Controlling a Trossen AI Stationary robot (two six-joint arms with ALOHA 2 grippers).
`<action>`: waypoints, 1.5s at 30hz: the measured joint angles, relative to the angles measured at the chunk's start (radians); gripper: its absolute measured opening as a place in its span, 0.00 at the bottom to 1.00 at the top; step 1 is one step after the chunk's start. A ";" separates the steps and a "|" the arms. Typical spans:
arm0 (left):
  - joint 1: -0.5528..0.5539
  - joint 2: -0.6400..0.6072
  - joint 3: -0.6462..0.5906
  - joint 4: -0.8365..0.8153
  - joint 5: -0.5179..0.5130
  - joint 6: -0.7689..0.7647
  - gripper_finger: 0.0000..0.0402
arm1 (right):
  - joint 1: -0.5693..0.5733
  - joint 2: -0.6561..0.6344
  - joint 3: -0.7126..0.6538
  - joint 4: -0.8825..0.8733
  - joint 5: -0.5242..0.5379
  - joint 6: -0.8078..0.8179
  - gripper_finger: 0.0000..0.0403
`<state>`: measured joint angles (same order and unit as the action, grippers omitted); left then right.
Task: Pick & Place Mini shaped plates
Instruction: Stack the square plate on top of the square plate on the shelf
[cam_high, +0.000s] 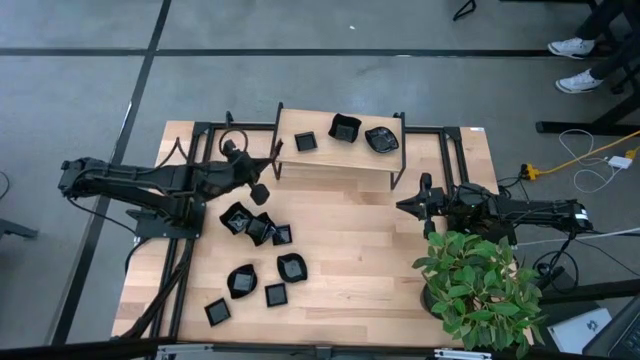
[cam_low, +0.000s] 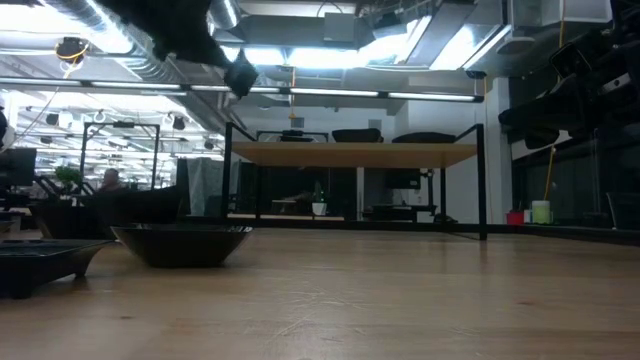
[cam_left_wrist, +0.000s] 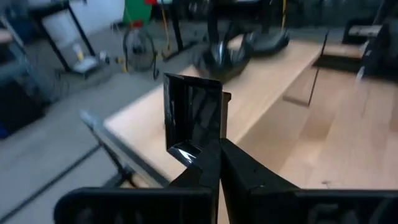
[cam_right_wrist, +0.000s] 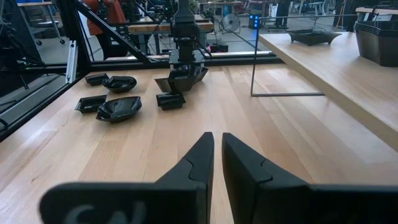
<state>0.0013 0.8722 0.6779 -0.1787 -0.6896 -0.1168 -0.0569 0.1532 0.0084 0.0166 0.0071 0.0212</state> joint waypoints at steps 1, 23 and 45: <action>0.000 0.000 0.000 0.031 0.000 0.033 0.00 | 0.000 0.000 0.000 0.000 0.000 0.000 0.08; 0.053 0.230 0.198 0.070 -0.080 0.204 0.00 | 0.000 0.000 0.000 0.000 0.000 0.000 0.08; 0.121 0.626 0.427 -0.038 -0.157 0.095 0.01 | 0.000 0.000 0.000 0.000 0.000 0.000 0.08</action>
<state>0.1219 1.4987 1.1053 -0.2172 -0.8468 -0.0222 -0.0568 0.1535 0.0084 0.0166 0.0071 0.0210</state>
